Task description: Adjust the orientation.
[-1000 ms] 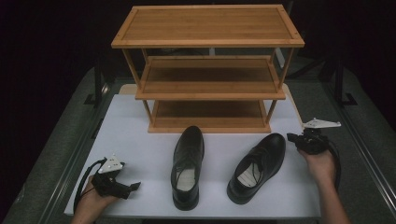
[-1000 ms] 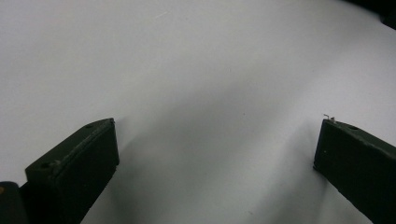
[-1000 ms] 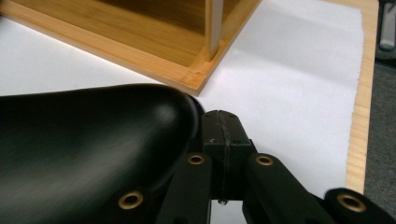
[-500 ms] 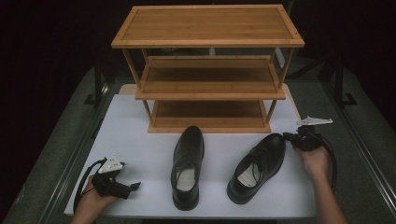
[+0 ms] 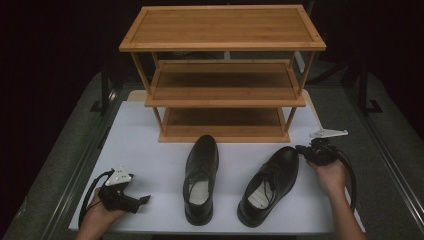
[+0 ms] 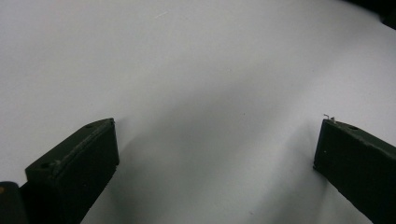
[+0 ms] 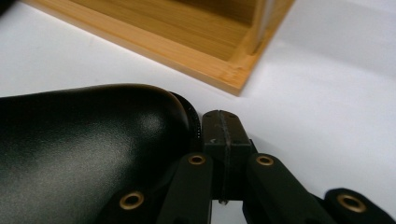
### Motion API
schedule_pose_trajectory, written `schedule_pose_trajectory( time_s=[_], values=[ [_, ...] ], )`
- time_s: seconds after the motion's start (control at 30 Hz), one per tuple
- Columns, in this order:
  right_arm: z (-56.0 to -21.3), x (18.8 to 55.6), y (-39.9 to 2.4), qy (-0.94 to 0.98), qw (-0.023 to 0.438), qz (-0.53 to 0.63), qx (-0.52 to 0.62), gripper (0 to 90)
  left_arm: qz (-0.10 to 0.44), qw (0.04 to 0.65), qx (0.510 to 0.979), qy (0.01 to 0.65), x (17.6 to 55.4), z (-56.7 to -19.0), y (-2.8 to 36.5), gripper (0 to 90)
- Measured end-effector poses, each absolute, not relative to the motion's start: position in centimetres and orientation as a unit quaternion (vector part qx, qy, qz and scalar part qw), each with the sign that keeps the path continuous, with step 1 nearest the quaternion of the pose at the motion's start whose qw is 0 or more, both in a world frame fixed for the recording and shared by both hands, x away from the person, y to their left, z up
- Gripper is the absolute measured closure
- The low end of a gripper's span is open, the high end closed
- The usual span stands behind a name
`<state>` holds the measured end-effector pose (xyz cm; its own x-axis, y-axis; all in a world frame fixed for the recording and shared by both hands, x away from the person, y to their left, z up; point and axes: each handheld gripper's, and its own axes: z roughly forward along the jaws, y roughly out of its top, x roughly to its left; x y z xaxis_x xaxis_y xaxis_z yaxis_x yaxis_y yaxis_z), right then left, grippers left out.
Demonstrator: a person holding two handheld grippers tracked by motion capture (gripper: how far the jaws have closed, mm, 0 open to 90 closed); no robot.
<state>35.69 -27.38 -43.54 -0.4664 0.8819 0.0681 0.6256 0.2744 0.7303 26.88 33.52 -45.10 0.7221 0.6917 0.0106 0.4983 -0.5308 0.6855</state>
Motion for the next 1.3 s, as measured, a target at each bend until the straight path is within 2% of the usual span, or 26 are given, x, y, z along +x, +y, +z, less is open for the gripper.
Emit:
schedule_pose_trajectory(
  time_s=[0.33, 0.67, 0.83, 1.3],
  values=[
    [-42.9, 34.6, -27.2, 0.770, 0.186, 0.364, 0.489, 90.0, 0.142, 0.340, 0.863, 0.345, 26.9, -45.1, 33.5, 0.0],
    [-42.1, 30.1, -28.1, 0.765, 0.198, 0.375, 0.484, 90.0, 0.142, 0.340, 0.864, 0.344, 26.9, -45.1, 33.5, 0.0],
    [-42.4, 27.1, -28.1, 0.769, 0.185, 0.385, 0.476, 90.0, 0.142, 0.340, 0.864, 0.344, 26.9, -45.1, 33.5, 0.0],
    [-43.8, 21.7, -25.8, 0.786, 0.132, 0.408, 0.446, 90.0, 0.142, 0.339, 0.864, 0.344, 26.9, -45.1, 33.5, 0.0]
  ],
)
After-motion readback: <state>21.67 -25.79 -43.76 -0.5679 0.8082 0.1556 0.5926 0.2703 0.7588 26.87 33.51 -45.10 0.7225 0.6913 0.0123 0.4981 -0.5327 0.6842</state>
